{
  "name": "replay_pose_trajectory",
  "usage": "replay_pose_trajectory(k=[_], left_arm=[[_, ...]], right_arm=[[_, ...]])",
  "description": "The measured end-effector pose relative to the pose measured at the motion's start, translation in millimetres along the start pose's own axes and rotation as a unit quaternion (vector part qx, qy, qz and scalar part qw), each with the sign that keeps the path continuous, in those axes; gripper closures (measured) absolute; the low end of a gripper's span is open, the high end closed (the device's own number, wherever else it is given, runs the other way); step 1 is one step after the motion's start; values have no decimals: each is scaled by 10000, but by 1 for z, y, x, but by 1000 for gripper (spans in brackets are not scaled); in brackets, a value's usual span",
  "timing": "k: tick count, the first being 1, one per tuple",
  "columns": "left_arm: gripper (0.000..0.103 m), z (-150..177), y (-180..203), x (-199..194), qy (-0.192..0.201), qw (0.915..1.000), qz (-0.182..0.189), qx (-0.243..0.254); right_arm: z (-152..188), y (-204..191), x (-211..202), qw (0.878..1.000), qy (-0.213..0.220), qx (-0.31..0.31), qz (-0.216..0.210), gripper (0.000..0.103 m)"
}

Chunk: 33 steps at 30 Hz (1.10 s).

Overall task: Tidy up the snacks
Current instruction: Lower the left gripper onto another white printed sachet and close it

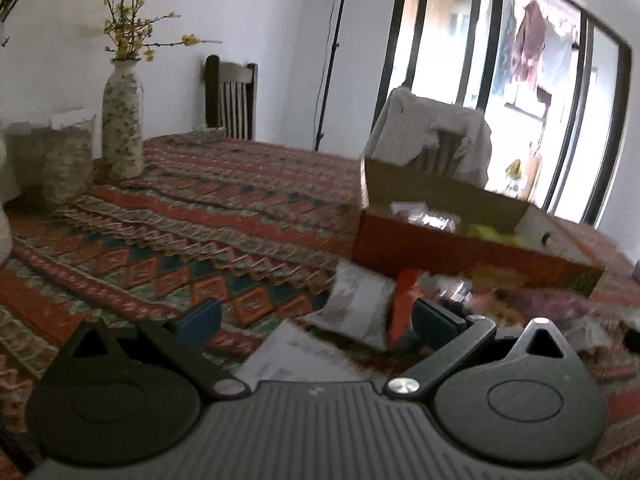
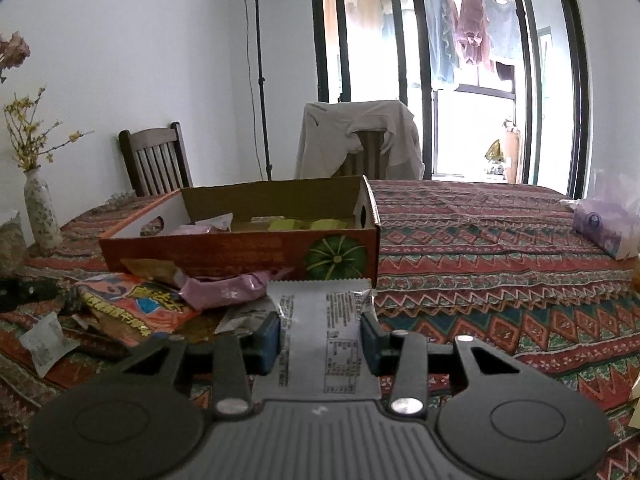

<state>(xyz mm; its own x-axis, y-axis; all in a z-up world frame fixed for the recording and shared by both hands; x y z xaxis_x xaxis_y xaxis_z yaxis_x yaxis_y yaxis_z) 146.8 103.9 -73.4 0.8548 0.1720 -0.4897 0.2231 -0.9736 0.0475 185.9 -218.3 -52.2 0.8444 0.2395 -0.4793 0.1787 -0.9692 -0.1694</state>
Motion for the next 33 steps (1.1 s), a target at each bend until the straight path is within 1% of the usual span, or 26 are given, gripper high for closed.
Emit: replay_pose_trajectory(k=[3, 6, 8, 10, 13, 18, 26, 27, 29, 31, 33], left_arm=[[0, 12, -4, 3, -313, 9991, -36, 292], [0, 25, -1, 8, -559, 9969, 60, 558], [0, 30, 3, 11, -647, 9954, 114, 700], [0, 33, 8, 18, -780, 9930, 189, 866], [0, 39, 12, 30, -1048, 9887, 185, 1053], [0, 38, 12, 36, -1150, 9869, 409, 1058], [0, 37, 15, 36, -1185, 9847, 528, 1163], [2, 37, 15, 35, -1165, 9849, 530, 1165], [8, 38, 16, 30, -1108, 9854, 549, 1171], [19, 38, 16, 24, -1061, 9863, 531, 1142], [22, 39, 15, 19, -1005, 9872, 532, 1121]], right_arm=[[1, 2, 0, 10000, 2, 40, -10, 62], [1, 3, 0, 10000, 9, 65, -20, 62], [1, 3, -1, 10000, 11, 74, -33, 62], [2, 3, -1, 10000, 7, 78, -44, 62], [1, 3, -2, 9999, 10, 89, -48, 62], [1, 5, -3, 9999, 18, 122, -43, 62], [3, 0, -5, 9999, 10, 94, -111, 62], [3, 0, -5, 9999, 12, 97, -107, 62], [3, 1, -5, 9999, 21, 110, -96, 62], [2, 1, -6, 9999, 29, 119, -87, 62], [2, 1, -7, 9999, 32, 117, -102, 62]])
Point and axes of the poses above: each gripper's, at about its wrist camera, not at the fingertips, and x roughly the way its jaws point, y to its right, z to its underside, the point moved 10 cm from there along x, roughly the way its jaws point, and after that the axes turned 5 degrees about x, right-handed, at the moved point
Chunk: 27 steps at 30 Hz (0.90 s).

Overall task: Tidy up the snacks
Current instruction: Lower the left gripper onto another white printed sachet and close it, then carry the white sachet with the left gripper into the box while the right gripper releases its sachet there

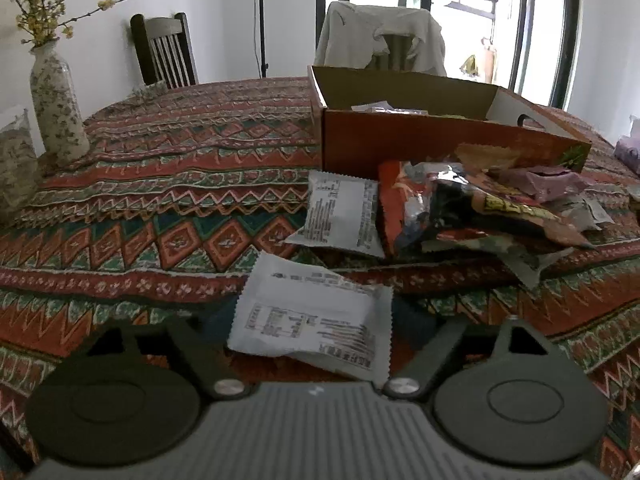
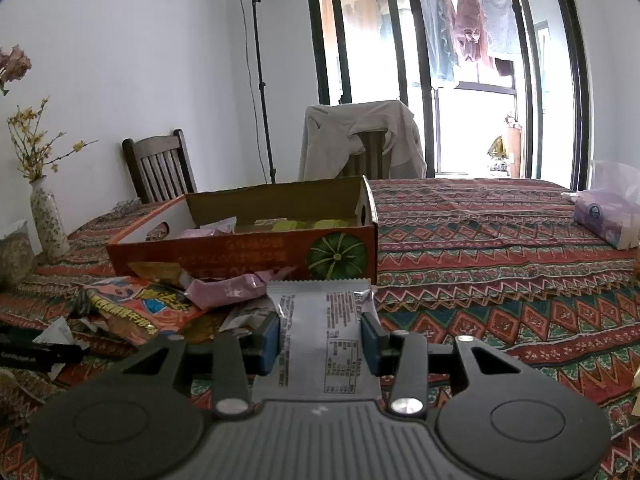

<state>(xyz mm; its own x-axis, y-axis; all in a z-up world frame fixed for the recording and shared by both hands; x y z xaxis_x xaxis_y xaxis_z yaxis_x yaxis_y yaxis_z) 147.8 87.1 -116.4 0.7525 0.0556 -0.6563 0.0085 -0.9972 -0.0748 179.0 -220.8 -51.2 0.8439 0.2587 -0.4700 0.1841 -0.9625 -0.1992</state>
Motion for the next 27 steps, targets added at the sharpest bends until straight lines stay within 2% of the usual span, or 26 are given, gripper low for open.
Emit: replay_pose_trajectory(k=[2, 4, 10, 19, 27], left_arm=[[27, 2, 0, -4, 86, 10000, -5, -5], [35, 2, -1, -9, 146, 9999, 12, -53], [46, 5, -2, -21, 322, 9994, 4, -82], [46, -2, -8, -43, 727, 9971, -177, -119], [46, -25, -20, -58, 1138, 9925, -336, -283]], right_arm=[[0, -1, -1, 10000, 3, -8, -20, 62], [0, -1, -1, 10000, 3, -15, -28, 62], [-1, -1, -3, 10000, 14, -28, -37, 62], [-3, -4, -5, 9999, 44, -71, -59, 62], [-8, -7, -5, 9999, 103, -128, -51, 62]])
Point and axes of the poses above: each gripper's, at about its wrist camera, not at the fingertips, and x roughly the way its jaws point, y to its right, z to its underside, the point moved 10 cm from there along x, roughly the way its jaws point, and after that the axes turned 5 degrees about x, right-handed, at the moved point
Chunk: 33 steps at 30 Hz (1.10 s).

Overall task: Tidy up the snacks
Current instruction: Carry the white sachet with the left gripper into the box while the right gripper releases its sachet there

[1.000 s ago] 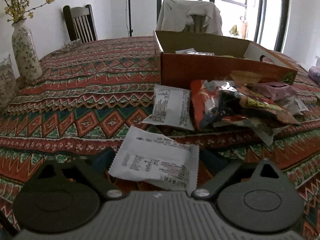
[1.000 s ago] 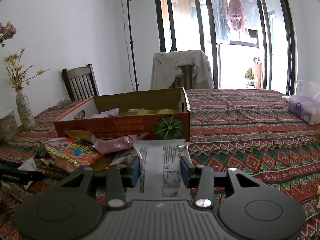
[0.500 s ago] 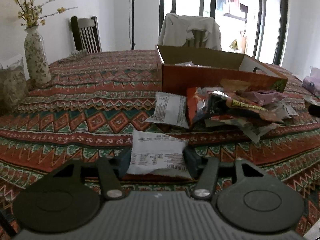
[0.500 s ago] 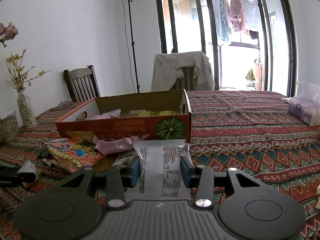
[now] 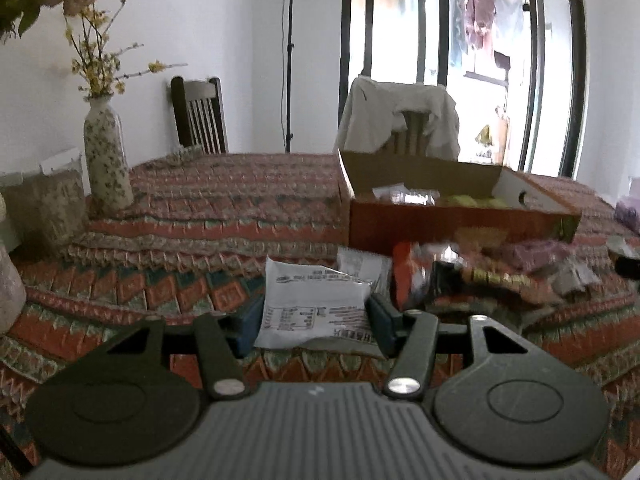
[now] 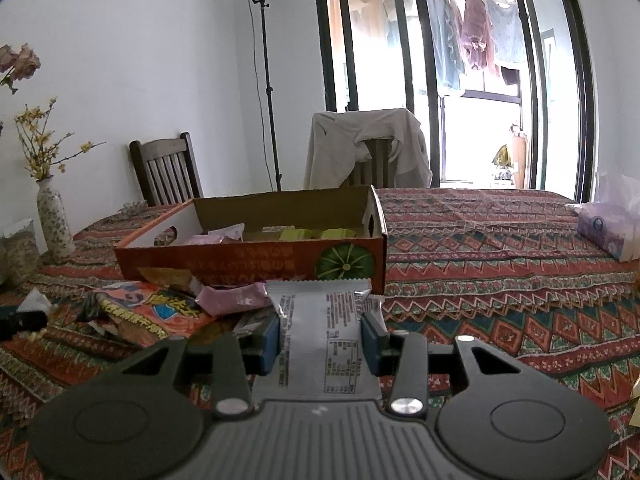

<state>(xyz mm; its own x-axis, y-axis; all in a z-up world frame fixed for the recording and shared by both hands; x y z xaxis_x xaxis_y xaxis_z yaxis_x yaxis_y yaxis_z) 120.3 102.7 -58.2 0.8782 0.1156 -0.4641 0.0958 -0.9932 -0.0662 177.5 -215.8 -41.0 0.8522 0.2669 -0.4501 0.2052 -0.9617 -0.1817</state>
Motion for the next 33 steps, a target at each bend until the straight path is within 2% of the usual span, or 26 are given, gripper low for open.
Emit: replay_pose_trajectory(k=[7, 16, 24, 33], left_arm=[[46, -40, 10, 2, 421, 9990, 99, -62], [46, -94, 38, 21, 891, 9954, 314, -129], [46, -124, 69, 48, 999, 9936, 521, -107], [46, -151, 86, 88, 1037, 9927, 553, -285]], right_arm=[[-21, -7, 7, 9998, 180, -113, -18, 62], [-66, -18, 28, 9985, 506, -218, -5, 62], [-99, -30, 59, 9976, 622, -289, -22, 62], [-124, -35, 101, 9979, 633, -154, -35, 62]])
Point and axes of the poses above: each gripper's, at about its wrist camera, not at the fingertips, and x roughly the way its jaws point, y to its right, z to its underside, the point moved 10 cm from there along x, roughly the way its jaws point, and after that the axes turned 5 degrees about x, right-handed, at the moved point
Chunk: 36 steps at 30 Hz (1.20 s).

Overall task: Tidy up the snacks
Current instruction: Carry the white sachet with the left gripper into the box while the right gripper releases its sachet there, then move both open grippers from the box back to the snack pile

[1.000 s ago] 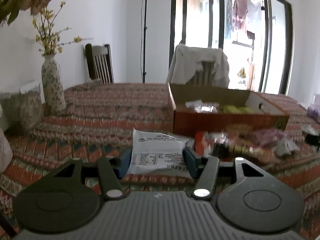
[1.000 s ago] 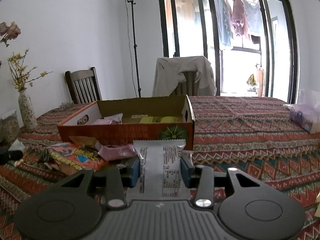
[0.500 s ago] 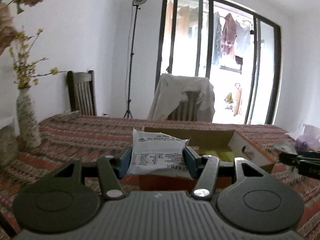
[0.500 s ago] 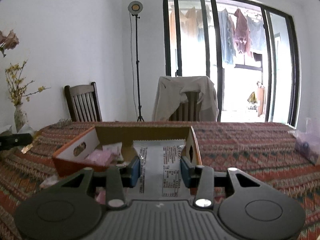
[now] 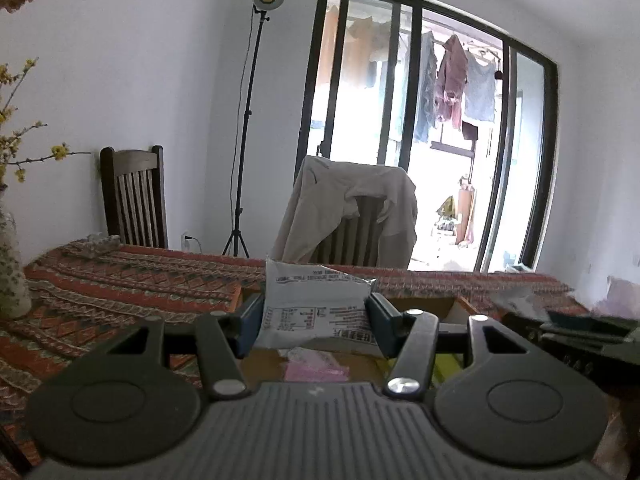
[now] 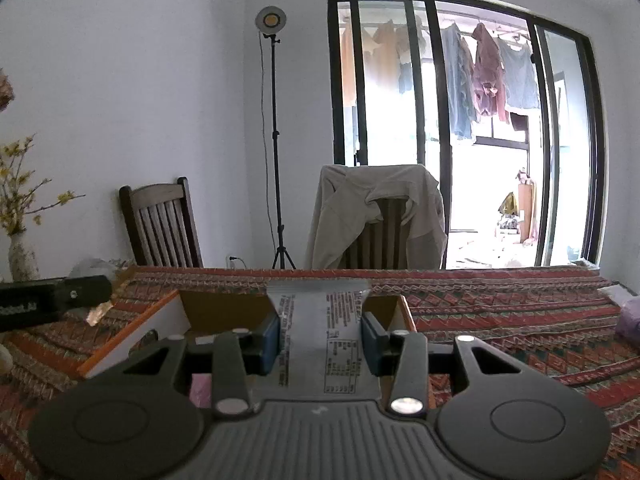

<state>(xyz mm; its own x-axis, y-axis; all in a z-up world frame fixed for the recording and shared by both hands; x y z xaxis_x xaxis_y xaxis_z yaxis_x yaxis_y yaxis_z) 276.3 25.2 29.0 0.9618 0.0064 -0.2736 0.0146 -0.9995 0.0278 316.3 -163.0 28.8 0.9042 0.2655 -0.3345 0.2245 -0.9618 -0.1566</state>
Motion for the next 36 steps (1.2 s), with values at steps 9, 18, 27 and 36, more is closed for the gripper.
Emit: replay_pose_trajectory(k=[9, 18, 27, 36], left_arm=[[46, 7, -5, 30, 35, 9998, -110, -130], [46, 27, -15, 43, -266, 9995, -112, -125], [20, 33, -7, 39, -233, 9997, -79, -56], [0, 29, -14, 29, 36, 9993, -290, -238]], right_arm=[[19, 10, 27, 9997, 124, 124, 161, 62], [39, 8, 37, 9998, -185, 27, 90, 62], [43, 8, 40, 9994, -325, 67, 93, 30], [42, 16, 37, 9994, -233, 217, 138, 0]])
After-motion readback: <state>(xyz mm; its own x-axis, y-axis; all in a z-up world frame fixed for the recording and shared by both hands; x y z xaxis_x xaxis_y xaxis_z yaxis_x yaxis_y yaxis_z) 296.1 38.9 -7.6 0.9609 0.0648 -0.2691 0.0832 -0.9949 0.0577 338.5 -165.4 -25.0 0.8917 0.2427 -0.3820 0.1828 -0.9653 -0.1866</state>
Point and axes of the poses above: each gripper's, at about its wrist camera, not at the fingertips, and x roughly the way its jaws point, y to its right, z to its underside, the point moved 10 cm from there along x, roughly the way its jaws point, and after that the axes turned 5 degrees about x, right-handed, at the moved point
